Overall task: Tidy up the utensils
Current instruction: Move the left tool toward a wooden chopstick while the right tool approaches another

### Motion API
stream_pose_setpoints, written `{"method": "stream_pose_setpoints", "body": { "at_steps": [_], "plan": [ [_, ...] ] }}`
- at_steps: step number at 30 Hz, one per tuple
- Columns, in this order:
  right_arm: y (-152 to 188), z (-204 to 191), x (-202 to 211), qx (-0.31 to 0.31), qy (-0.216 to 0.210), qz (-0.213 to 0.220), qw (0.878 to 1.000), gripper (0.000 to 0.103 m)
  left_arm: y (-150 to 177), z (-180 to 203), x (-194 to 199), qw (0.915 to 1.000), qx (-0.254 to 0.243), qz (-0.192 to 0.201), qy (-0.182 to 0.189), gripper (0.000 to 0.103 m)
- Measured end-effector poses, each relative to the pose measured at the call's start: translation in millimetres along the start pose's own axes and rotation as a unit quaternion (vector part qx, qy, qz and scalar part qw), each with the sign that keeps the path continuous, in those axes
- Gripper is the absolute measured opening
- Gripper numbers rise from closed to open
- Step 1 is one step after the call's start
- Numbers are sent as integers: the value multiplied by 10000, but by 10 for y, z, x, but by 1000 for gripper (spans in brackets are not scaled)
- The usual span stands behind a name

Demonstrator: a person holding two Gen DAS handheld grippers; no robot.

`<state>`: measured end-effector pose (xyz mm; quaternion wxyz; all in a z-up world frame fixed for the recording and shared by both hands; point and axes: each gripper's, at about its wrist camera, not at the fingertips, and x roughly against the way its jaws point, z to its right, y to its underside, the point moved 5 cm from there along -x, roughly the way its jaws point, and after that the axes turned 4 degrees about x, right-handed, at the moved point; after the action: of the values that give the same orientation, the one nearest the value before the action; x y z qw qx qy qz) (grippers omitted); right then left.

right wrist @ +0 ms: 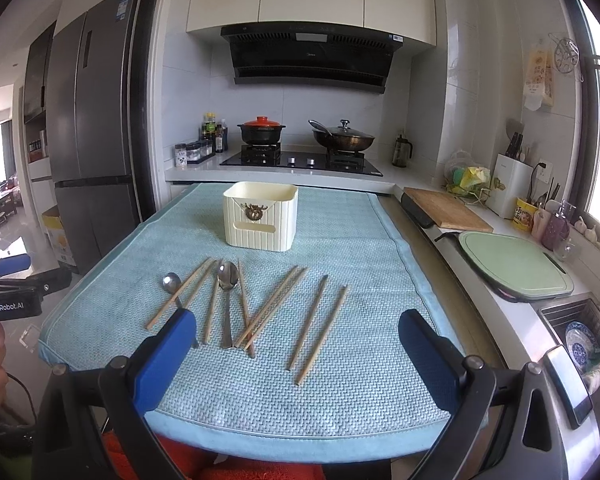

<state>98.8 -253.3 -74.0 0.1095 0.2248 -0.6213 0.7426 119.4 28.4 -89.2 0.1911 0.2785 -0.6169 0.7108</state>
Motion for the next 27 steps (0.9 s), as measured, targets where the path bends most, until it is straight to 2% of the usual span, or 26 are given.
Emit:
{"method": "stream_pose_setpoints", "body": {
  "at_steps": [11,17,19,21,26,27],
  "plan": [
    [229,488,-813,-332,501,-766,9952,103,40,-108,-631,9985,105,-530,26,103],
    [374,607,-1274,-613,431,-1065,9915,101,43,-88,-915,9978,-57,-661,2,103],
    [425,600,-1465,-649,361,-1228,9896,87,32,-79,-1027,9974,-119,-707,-9,103],
    [476,587,-1680,-681,295,-1436,9869,77,30,-76,-1110,9969,-128,-774,29,102],
    [521,566,-2155,-798,146,-1729,9816,66,10,-99,-1294,9961,-70,-874,47,102],
    [532,564,-2245,-826,136,-1781,9804,61,9,-103,-1327,9958,-47,-911,67,103]
  ]
}}
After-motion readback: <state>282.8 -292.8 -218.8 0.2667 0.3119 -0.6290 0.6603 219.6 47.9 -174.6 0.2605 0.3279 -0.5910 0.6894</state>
